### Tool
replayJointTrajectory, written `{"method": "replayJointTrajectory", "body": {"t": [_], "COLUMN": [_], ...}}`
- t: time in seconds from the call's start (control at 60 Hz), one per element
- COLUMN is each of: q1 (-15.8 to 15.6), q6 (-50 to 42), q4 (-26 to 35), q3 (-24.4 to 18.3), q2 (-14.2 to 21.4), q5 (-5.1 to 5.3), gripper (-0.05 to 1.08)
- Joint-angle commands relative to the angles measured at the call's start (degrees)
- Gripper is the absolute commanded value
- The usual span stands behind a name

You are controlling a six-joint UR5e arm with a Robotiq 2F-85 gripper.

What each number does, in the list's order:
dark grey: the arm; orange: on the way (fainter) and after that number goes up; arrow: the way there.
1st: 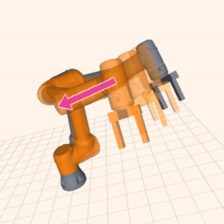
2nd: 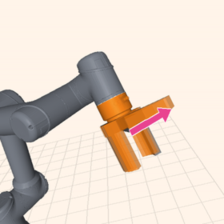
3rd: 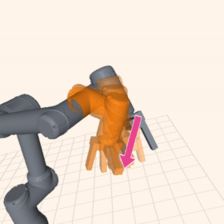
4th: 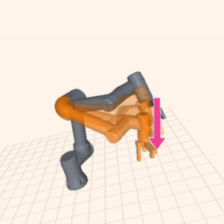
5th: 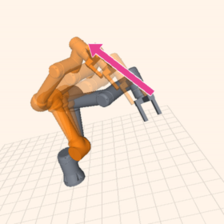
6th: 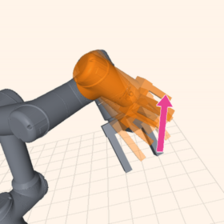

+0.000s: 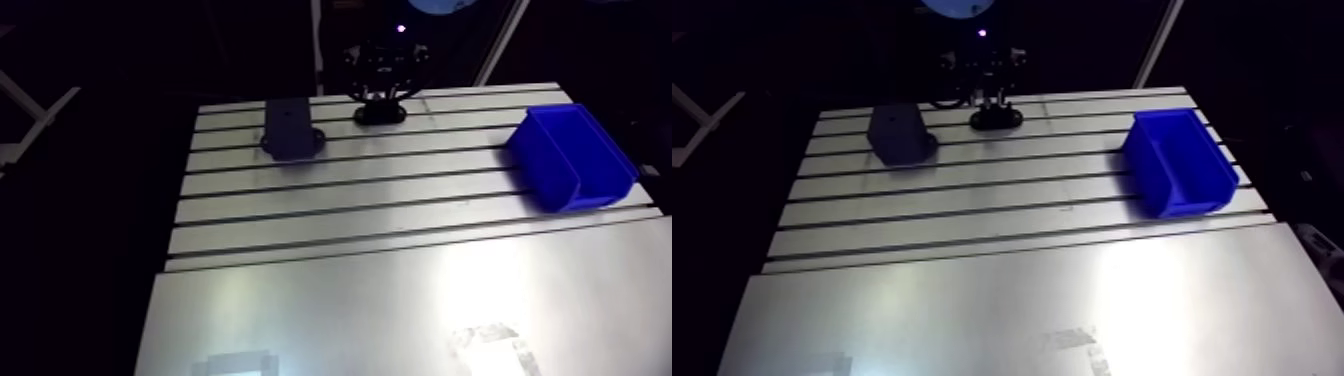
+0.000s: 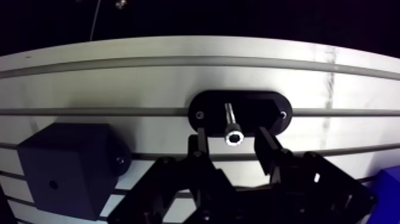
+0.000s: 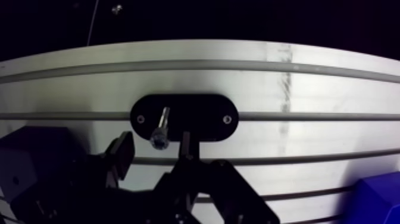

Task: Pick up the M10 bolt and insert it into the hole until fully seated.

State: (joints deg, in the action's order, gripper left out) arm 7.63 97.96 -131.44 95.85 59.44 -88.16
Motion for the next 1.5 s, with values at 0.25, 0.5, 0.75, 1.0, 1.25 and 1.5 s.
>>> {"method": "replayJointTrajectory", "body": {"t": [0.25, 0.5, 0.75, 1.0, 1.25, 1.5], "q1": [0.0, 0.2, 0.2, 0.3, 0.4, 0.4], "q6": [0.0, 0.1, 0.1, 0.2, 0.3, 0.3], "q4": [0.1, 0.2, 0.2, 0.3, 0.3, 0.3], "q3": [-0.1, 0.0, 0.0, 0.0, -0.2, -0.1], "q2": [0.0, 0.1, 0.0, -0.1, -0.1, -0.2], "q5": [-0.2, -0.48, -0.39, -0.3, -0.21, -0.21], "gripper": [0.5, 0.5, 0.54, 0.61, 0.68, 0.71]}}
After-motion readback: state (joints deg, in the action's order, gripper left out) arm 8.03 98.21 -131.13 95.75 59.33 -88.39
